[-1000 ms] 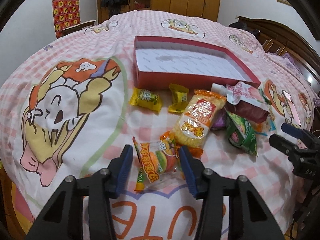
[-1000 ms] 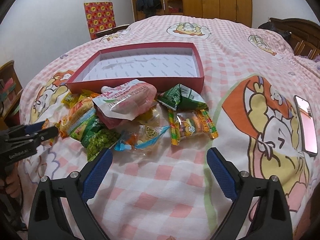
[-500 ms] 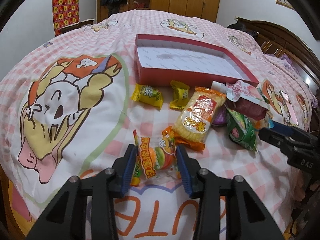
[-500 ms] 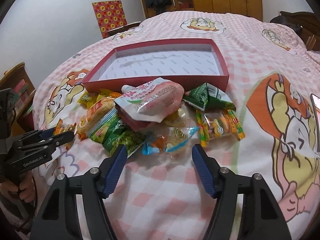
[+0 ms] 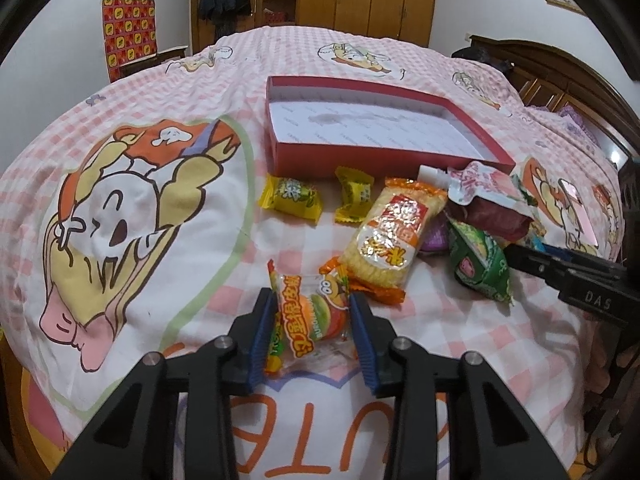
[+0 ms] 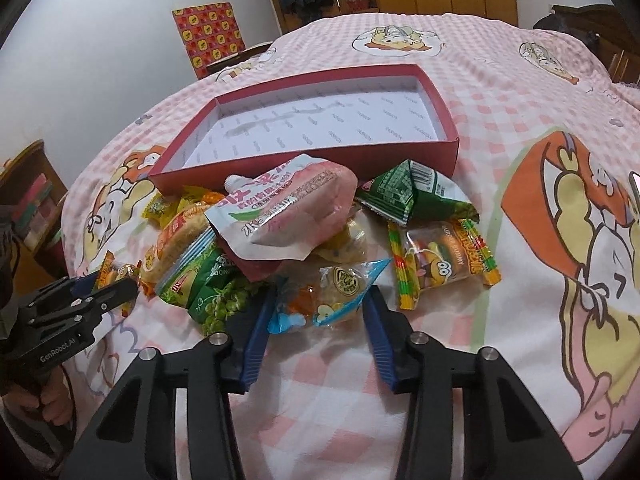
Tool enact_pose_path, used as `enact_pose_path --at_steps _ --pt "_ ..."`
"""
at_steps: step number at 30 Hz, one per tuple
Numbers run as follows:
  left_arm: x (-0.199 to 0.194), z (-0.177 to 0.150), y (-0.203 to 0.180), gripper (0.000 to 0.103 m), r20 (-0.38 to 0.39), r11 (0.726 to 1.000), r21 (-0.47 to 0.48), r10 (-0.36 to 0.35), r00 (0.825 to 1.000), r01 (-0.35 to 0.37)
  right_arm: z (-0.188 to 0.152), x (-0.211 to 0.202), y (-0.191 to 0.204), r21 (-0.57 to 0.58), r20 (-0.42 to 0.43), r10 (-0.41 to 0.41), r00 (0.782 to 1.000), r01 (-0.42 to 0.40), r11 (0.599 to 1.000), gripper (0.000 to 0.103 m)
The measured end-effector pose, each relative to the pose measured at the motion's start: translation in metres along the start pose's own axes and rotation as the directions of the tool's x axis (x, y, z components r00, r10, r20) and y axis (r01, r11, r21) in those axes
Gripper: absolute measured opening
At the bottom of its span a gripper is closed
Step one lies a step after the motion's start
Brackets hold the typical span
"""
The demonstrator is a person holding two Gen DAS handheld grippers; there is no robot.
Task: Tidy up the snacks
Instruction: 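Grasp the gummy burger candy pack with the left tool while the right tool grasps the clear blue-cornered candy bag, then carry both packs into the red-rimmed box and open both tools to release them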
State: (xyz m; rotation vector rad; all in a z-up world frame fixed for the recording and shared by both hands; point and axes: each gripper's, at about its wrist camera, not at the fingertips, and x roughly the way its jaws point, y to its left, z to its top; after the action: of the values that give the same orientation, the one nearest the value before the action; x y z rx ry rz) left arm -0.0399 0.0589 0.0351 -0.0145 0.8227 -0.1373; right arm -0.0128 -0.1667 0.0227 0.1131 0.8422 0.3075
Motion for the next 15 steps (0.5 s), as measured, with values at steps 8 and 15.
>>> enact_pose_path --at_steps 8,15 --pt "-0.011 0.008 0.008 0.039 0.009 0.997 -0.056 -0.05 0.999 0.051 -0.002 -0.015 0.003 -0.017 0.023 0.012 1.0 -0.011 1.0 0.04" --pt "-0.024 0.027 0.002 0.039 0.041 0.997 -0.037 -0.059 0.997 0.06 0.006 -0.034 0.002 -0.031 0.044 0.022 0.999 -0.02 0.999 0.04"
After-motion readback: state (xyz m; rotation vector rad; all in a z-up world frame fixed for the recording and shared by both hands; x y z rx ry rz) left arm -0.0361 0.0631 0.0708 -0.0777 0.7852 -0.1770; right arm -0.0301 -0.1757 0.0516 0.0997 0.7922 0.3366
